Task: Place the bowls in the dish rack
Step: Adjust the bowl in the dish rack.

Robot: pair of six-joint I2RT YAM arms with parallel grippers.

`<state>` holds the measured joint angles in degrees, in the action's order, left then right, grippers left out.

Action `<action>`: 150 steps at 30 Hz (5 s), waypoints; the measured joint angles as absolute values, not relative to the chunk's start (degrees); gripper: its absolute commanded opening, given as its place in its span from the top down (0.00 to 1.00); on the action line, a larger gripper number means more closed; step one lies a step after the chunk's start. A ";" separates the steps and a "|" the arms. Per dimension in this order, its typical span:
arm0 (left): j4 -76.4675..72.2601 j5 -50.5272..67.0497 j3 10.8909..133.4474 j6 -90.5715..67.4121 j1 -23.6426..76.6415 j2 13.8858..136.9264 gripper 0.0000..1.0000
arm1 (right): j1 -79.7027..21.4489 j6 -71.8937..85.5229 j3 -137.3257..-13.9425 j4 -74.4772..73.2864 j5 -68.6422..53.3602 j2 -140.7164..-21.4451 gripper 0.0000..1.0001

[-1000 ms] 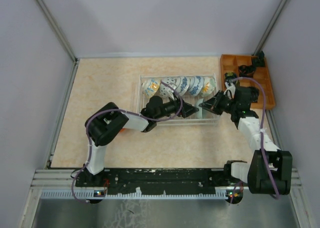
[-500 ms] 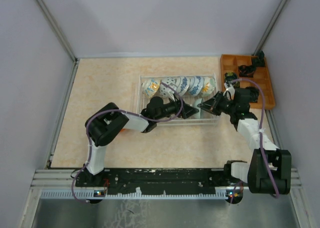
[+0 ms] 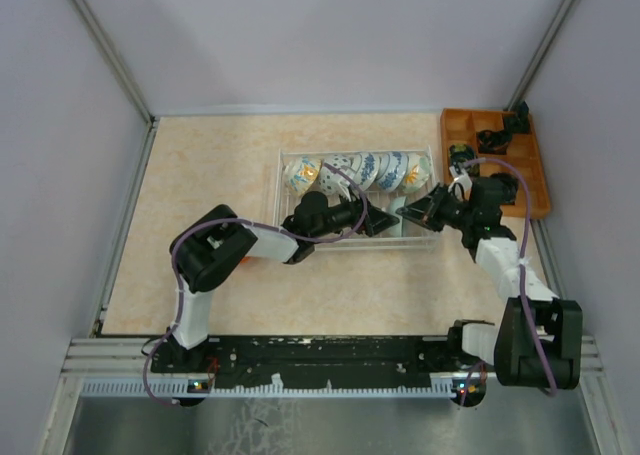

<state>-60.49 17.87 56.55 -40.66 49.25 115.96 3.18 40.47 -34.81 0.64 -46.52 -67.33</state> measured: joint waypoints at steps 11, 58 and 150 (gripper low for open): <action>-59.83 17.91 57.19 -40.66 49.45 115.81 0.15 | 3.66 39.40 -34.46 0.71 -47.20 -67.11 0.97; -56.34 15.86 57.14 -39.31 52.16 111.42 0.15 | 5.54 31.88 -35.70 -18.39 -43.11 -61.84 0.70; -45.98 15.33 64.58 -36.01 56.66 109.43 0.13 | 5.80 23.59 -53.39 -35.03 -22.22 -57.30 0.39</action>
<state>-45.98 15.33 64.58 -36.01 56.66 109.43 5.80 23.59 -53.39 -35.03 -22.22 -57.30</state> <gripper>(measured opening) 0.866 0.607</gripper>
